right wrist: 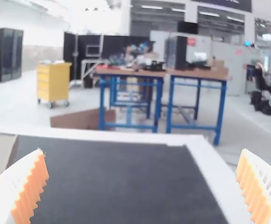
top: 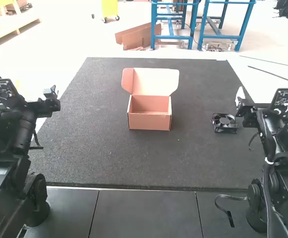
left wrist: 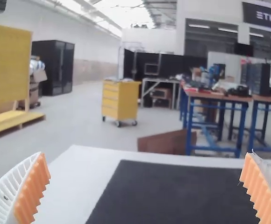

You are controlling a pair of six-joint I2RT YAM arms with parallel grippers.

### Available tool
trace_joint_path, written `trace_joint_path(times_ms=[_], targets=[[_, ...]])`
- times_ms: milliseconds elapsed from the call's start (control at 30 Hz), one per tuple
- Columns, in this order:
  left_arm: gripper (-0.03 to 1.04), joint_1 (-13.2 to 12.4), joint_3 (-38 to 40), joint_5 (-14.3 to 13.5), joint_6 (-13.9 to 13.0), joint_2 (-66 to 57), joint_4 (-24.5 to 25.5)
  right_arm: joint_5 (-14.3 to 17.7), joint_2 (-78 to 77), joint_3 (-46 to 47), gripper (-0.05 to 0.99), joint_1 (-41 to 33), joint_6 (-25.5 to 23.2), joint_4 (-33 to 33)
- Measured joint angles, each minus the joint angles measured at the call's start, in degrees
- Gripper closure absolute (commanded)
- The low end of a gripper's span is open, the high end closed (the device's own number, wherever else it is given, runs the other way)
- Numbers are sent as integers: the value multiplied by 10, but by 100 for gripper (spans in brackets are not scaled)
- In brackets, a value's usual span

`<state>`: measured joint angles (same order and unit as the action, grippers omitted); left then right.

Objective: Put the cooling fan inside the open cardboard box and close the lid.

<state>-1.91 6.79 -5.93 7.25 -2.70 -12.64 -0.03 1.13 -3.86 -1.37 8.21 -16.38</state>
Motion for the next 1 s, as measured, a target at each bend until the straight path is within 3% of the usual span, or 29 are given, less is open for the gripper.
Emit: trace_joint_path(times_ms=[167, 433, 600, 733, 833, 1000], targets=[[4, 0, 66, 0, -6, -74, 12, 3, 50, -62, 2, 0, 1, 11], [4, 0, 148, 0, -8, -194, 38, 28, 218, -203, 2, 0, -27, 85], [4, 0, 221, -1, -19, -283, 114, 49, 356, -314, 2, 0, -70, 163], [4, 0, 279, -10, -28, -363, 206, 56, 483, -401, 2, 2, -90, 242], [4, 0, 326, -19, -31, -410, 263, 40, 572, -469, 4, 5, -96, 310], [4, 0, 374, -29, -34, -462, 309, 22, 667, -563, 7, 12, -97, 379]])
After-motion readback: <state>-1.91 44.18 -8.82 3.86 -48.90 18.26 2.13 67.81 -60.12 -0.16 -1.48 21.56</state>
